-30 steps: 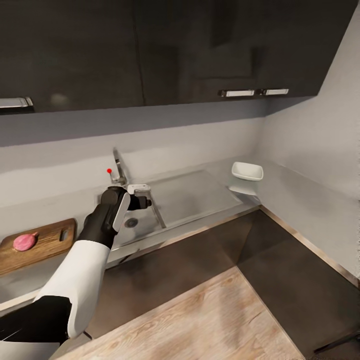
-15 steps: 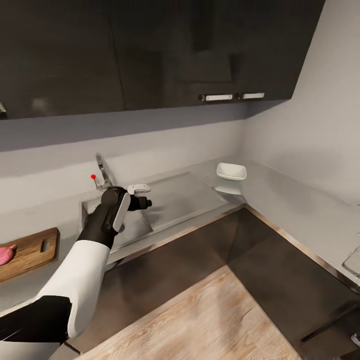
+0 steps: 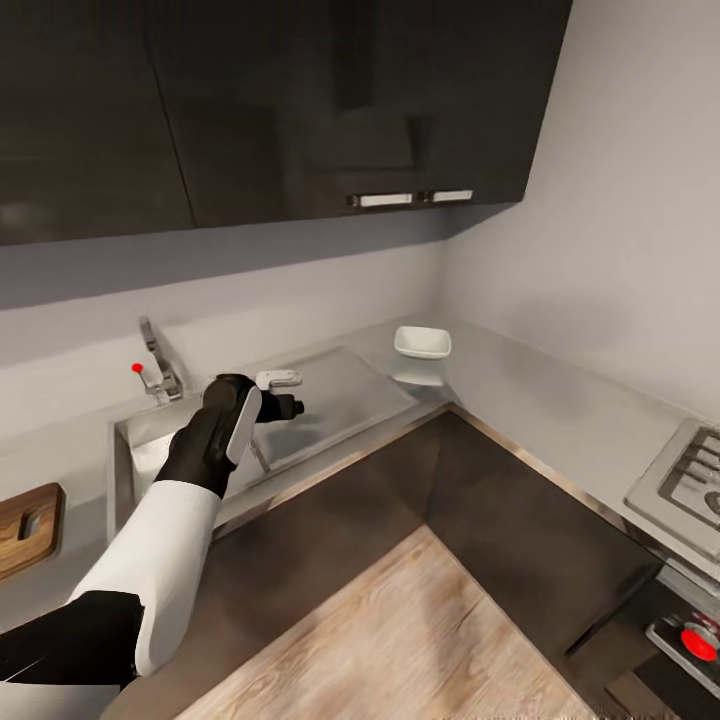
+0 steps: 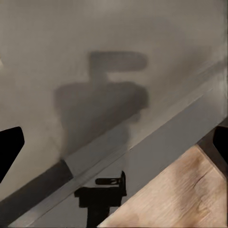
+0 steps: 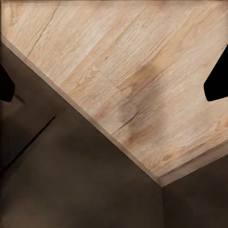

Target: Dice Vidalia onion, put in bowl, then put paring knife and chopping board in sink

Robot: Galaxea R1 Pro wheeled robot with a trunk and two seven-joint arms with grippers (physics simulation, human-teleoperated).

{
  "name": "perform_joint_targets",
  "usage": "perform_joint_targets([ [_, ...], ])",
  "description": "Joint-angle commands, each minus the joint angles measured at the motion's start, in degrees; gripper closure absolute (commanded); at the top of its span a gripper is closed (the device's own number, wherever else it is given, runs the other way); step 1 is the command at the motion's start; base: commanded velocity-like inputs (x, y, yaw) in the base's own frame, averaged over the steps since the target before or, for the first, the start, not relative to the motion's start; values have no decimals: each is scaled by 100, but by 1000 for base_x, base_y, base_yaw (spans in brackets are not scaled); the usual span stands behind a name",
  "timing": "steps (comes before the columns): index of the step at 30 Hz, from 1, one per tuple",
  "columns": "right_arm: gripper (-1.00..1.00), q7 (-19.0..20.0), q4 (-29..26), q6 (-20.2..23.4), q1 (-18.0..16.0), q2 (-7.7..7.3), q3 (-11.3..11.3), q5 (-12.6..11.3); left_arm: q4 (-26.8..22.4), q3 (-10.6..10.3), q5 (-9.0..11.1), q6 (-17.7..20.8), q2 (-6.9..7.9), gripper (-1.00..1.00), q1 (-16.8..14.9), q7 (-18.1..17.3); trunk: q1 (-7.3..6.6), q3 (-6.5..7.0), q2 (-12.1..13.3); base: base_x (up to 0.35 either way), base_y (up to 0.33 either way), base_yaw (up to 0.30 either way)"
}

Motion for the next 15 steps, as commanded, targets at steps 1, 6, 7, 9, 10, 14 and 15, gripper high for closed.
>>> perform_joint_targets([
  [1,-100,-22,6,-14,-6,-1,-45,61,-5,-7,60,22,2,-100,-4,56,4,-8,-12,0,0,-254],
  [6,-100,-24,6,-12,-6,1,-45,61,1,-7,60,22,9,-100,-4,56,4,12,-12,0,0,-254],
  [7,-100,-25,6,-12,-6,1,-45,61,3,-7,60,22,9,-100,-6,56,4,16,-12,0,0,-254],
  [9,-100,-26,6,-12,-6,1,-45,61,0,-7,60,22,9,-100,-5,56,4,24,-12,0,0,-254],
  [10,-100,-26,6,-12,-6,0,-45,61,-3,-7,60,22,8,-100,-5,56,4,28,-12,0,0,-254],
  [14,-100,-25,6,-14,-6,1,-45,61,10,-7,60,22,10,-100,-3,56,4,44,-12,33,7,-254],
  [15,-100,-26,6,-13,-6,1,-45,61,14,-7,60,22,10,-100,-2,56,4,48,-12,133,52,-254],
])
